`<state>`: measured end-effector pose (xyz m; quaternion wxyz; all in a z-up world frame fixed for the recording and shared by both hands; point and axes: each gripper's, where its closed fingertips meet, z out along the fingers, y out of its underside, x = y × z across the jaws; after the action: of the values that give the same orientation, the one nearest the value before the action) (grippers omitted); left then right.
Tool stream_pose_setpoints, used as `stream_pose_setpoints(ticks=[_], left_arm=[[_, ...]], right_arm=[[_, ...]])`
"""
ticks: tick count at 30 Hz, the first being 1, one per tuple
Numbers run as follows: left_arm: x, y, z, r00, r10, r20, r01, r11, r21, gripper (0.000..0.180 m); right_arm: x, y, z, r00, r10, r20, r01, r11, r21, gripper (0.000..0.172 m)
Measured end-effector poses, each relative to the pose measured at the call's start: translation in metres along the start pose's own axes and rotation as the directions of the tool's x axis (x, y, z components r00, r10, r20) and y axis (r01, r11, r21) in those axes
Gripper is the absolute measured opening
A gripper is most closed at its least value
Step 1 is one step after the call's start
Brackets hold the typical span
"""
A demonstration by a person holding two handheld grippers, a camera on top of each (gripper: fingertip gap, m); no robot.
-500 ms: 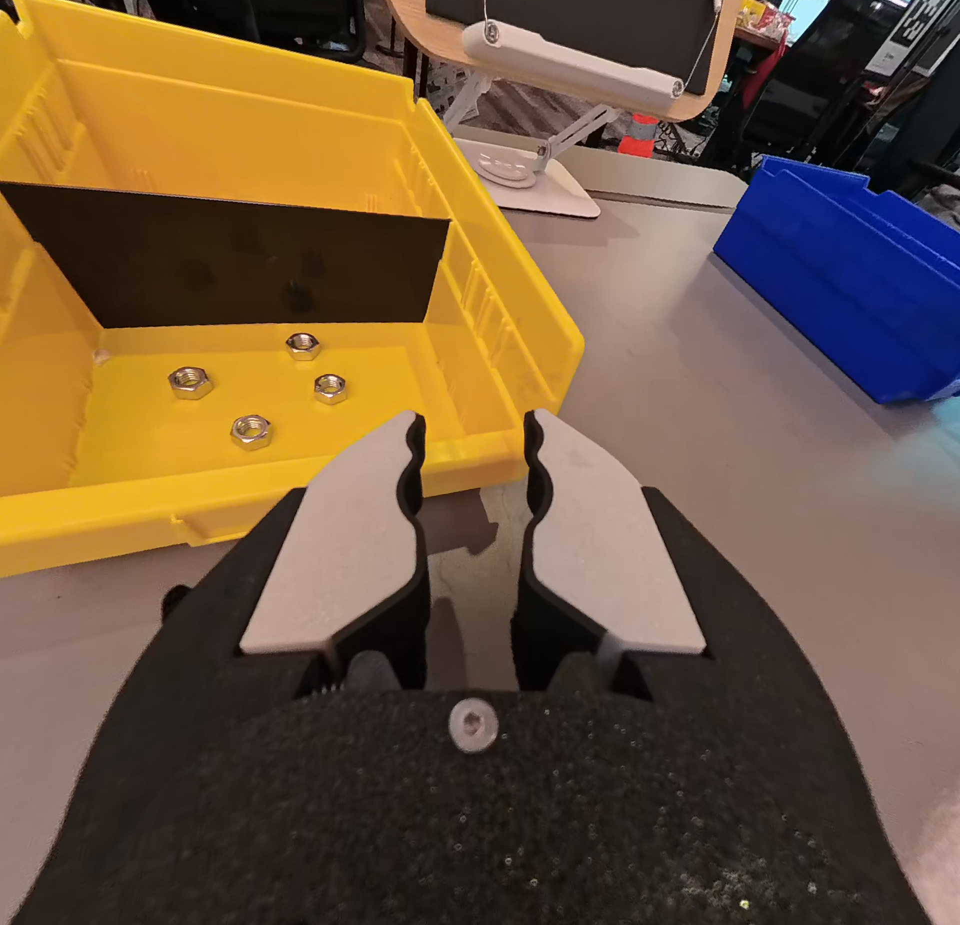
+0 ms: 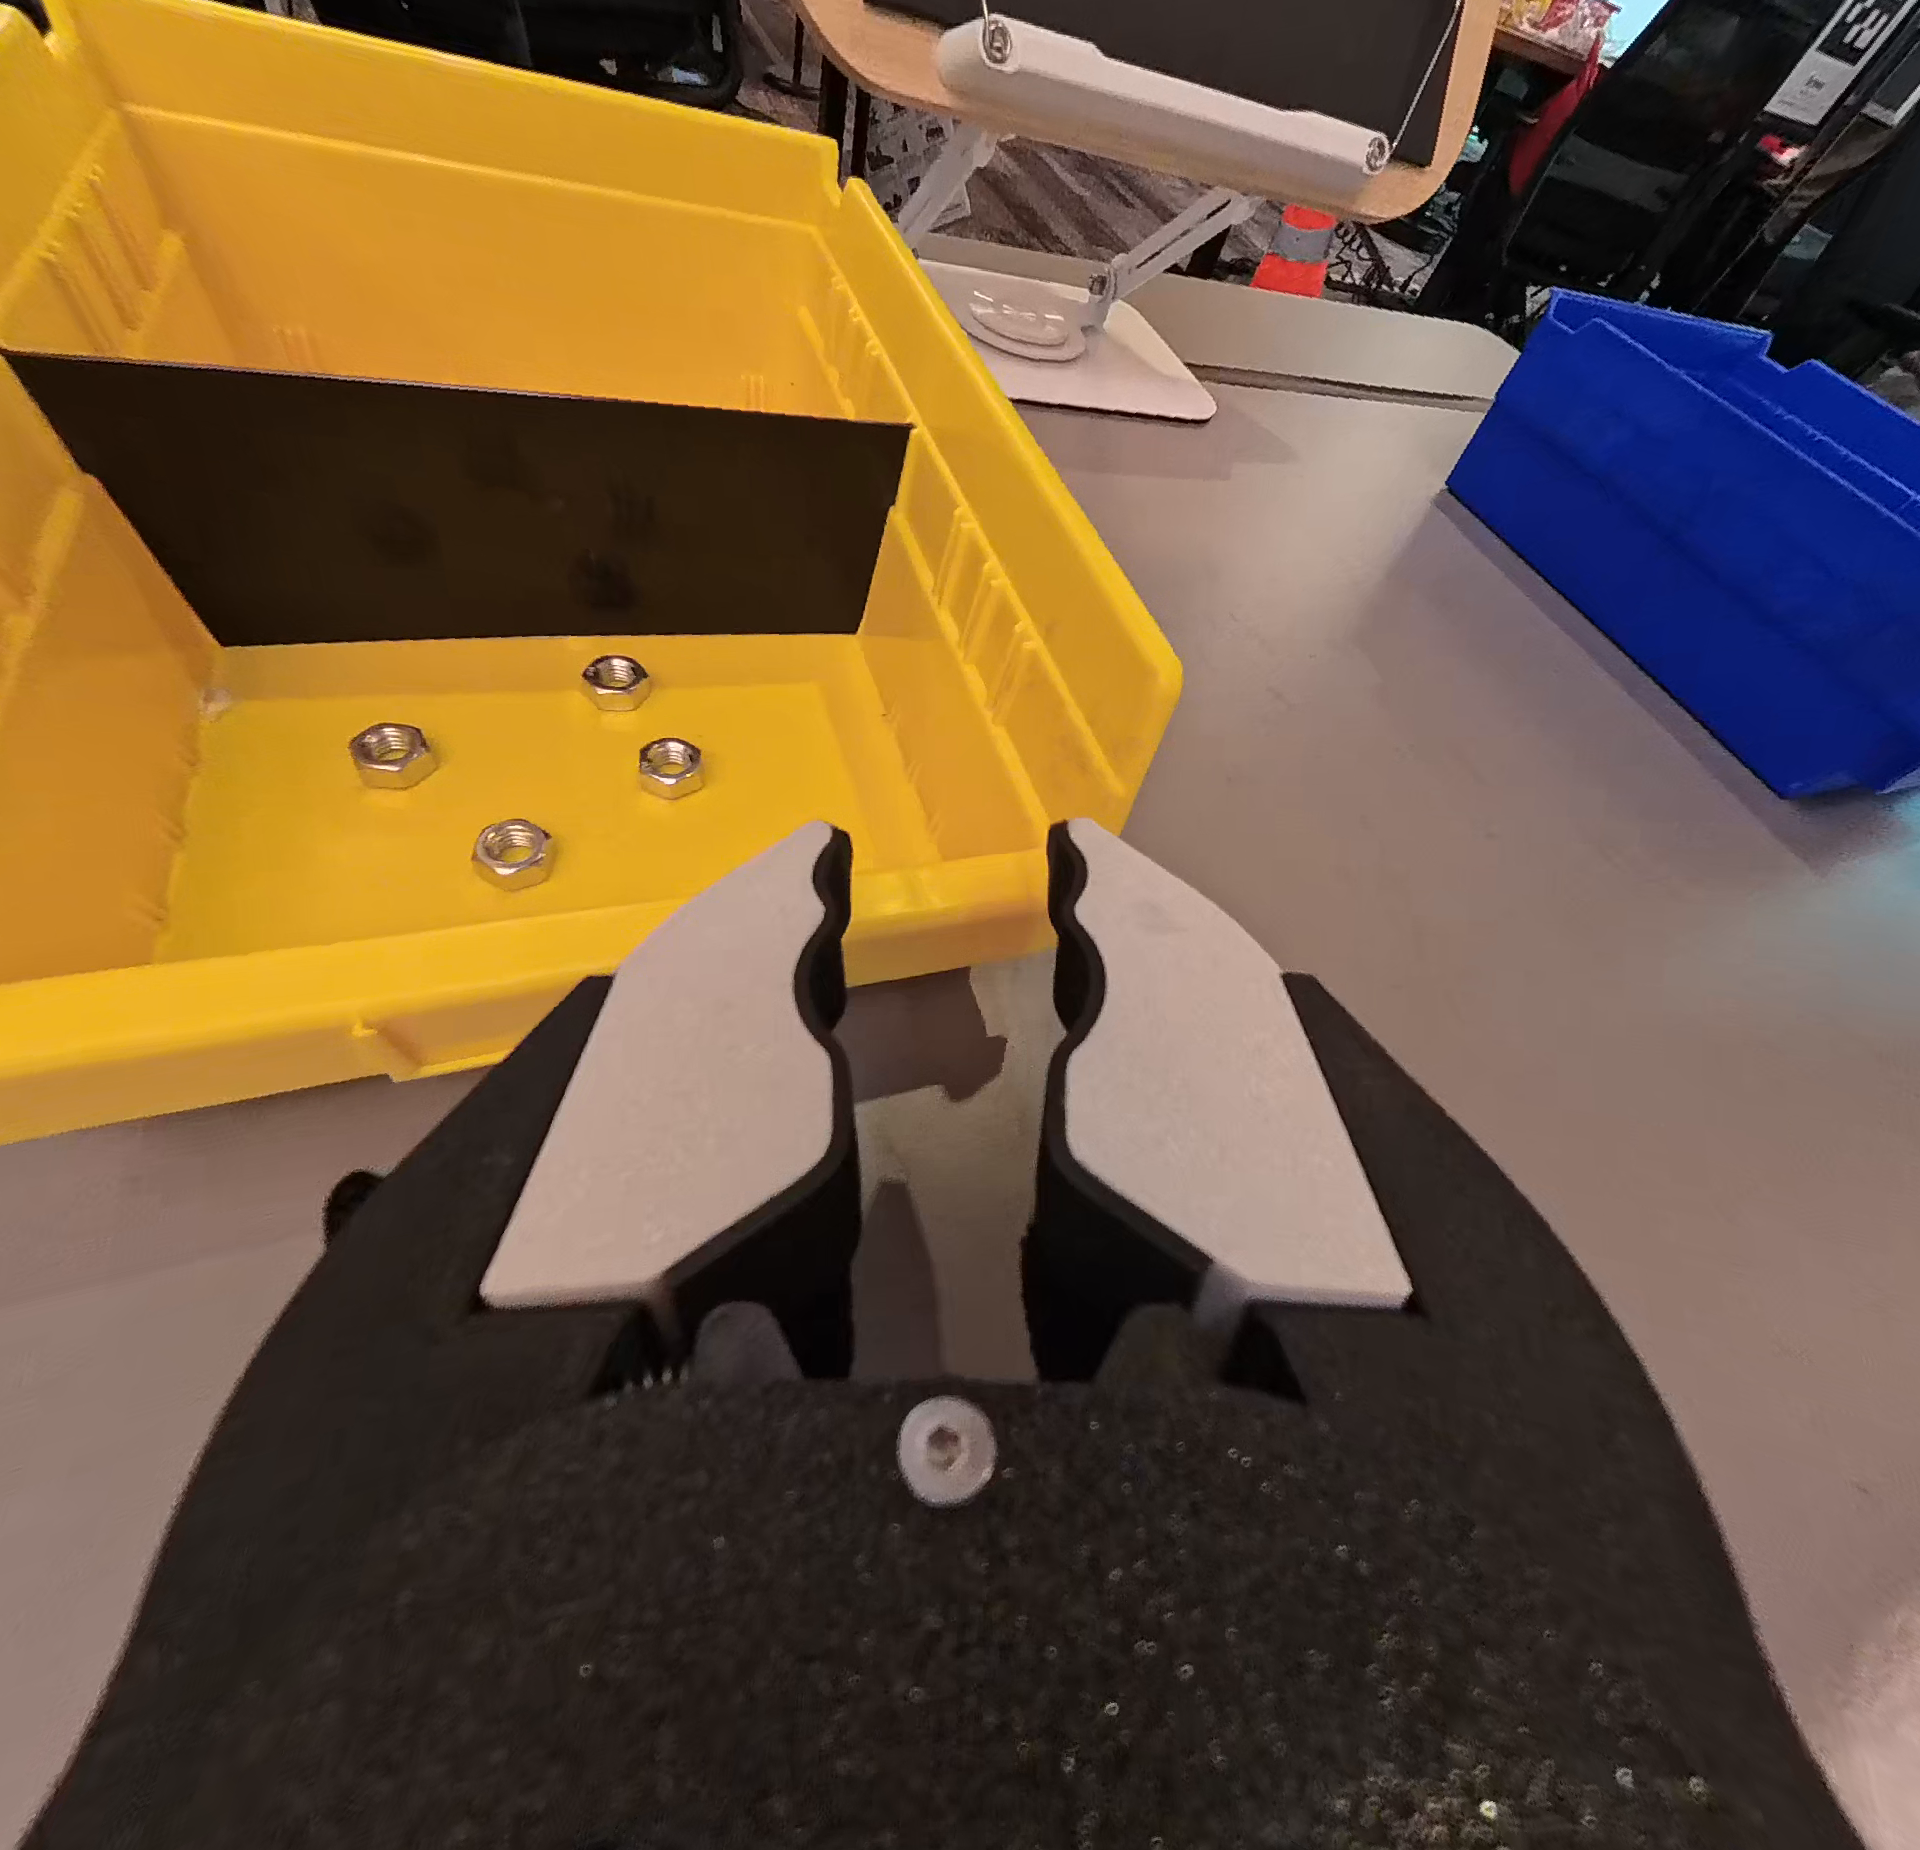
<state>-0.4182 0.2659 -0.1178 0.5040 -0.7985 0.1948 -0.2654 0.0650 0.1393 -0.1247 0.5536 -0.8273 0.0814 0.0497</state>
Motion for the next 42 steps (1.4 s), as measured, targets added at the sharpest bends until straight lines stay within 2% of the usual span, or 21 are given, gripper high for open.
stream_pose_setpoints(ticks=[11,17,19,22,27,31,35,37,39,42], left_arm=[[0.004,0.003,0.003,1.000,0.008,-0.011,-0.008,1.000,-0.020,0.036],[0.004,0.003,0.001,1.000,0.018,0.000,-0.018,1.000,-0.020,0.036],[0.002,0.003,0.001,1.000,0.018,0.002,-0.018,1.000,-0.019,0.036],[0.001,0.002,0.000,1.000,0.010,-0.011,-0.010,1.000,-0.016,0.038],[-0.001,-0.005,0.000,0.999,0.036,0.003,-0.036,0.999,0.014,0.037],[-0.003,-0.005,-0.001,0.993,0.107,0.038,-0.107,0.994,0.003,0.039],[0.002,-0.004,0.000,0.994,0.109,0.015,-0.109,0.994,-0.014,0.040],[0.004,-0.008,-0.001,0.993,0.116,-0.001,-0.116,0.993,-0.010,0.040],[0.005,-0.015,-0.002,0.992,0.123,-0.014,-0.123,0.992,0.005,0.039],[0.005,-0.027,-0.004,0.992,0.121,-0.040,-0.121,0.993,0.003,0.039]], right_arm=[[-0.012,0.006,0.002,0.996,-0.086,0.030,0.087,0.996,-0.034,0.000],[-0.013,-0.003,-0.003,0.992,-0.129,0.000,0.129,0.991,0.024,0.000],[-0.018,-0.007,-0.005,0.994,-0.100,0.035,0.098,0.994,0.052,0.000],[-0.039,-0.019,-0.012,0.985,-0.071,0.157,0.051,0.991,0.126,0.000],[-0.086,-0.039,-0.033,0.903,-0.017,0.430,-0.072,0.979,0.190,0.000],[-0.108,-0.046,-0.039,0.878,-0.071,0.474,-0.047,0.972,0.231,0.000],[-0.141,-0.042,-0.039,0.833,-0.145,0.533,0.007,0.968,0.252,0.000],[-0.168,-0.039,-0.045,0.779,-0.234,0.582,0.062,0.952,0.299,0.000],[-0.200,-0.028,-0.053,0.681,-0.344,0.646,0.148,0.929,0.338,0.000],[-0.237,0.006,-0.044,0.554,-0.395,0.732,0.288,0.917,0.276,0.003]])
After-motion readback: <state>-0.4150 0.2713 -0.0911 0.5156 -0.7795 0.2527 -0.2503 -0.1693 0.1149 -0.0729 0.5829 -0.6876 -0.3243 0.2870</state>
